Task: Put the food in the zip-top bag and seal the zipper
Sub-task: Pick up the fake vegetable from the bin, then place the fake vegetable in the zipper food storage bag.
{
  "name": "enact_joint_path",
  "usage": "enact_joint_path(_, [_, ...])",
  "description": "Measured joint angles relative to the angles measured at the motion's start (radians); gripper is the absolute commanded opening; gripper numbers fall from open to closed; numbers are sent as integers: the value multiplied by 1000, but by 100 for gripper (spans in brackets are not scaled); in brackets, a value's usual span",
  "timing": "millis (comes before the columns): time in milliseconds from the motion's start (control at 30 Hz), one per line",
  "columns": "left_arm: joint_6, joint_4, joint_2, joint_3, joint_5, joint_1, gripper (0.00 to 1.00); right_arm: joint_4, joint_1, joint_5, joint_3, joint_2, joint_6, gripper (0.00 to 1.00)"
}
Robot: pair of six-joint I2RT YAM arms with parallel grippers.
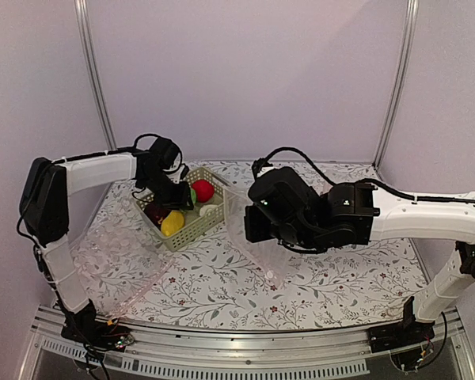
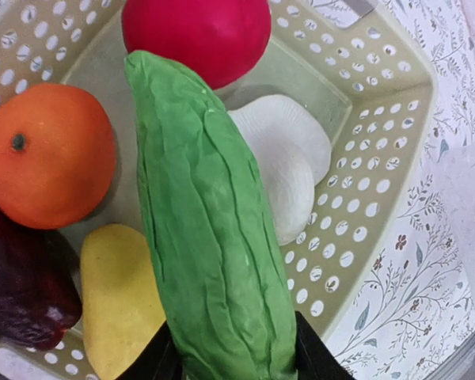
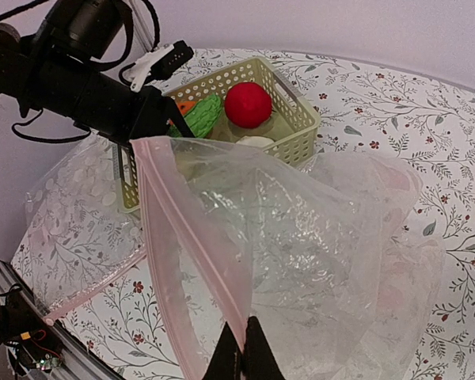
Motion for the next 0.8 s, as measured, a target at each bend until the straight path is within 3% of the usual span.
enact_joint_path(333, [34, 48, -172, -42, 48, 39, 35, 0, -5, 2, 0, 0, -4, 0])
enact_joint_path(600, [103, 125, -381, -72, 358, 28, 35, 0, -57, 4, 0, 0, -19, 0])
enact_joint_path(800, [159, 143, -417, -72, 589, -47, 35, -1, -107, 17, 0, 0, -29, 0])
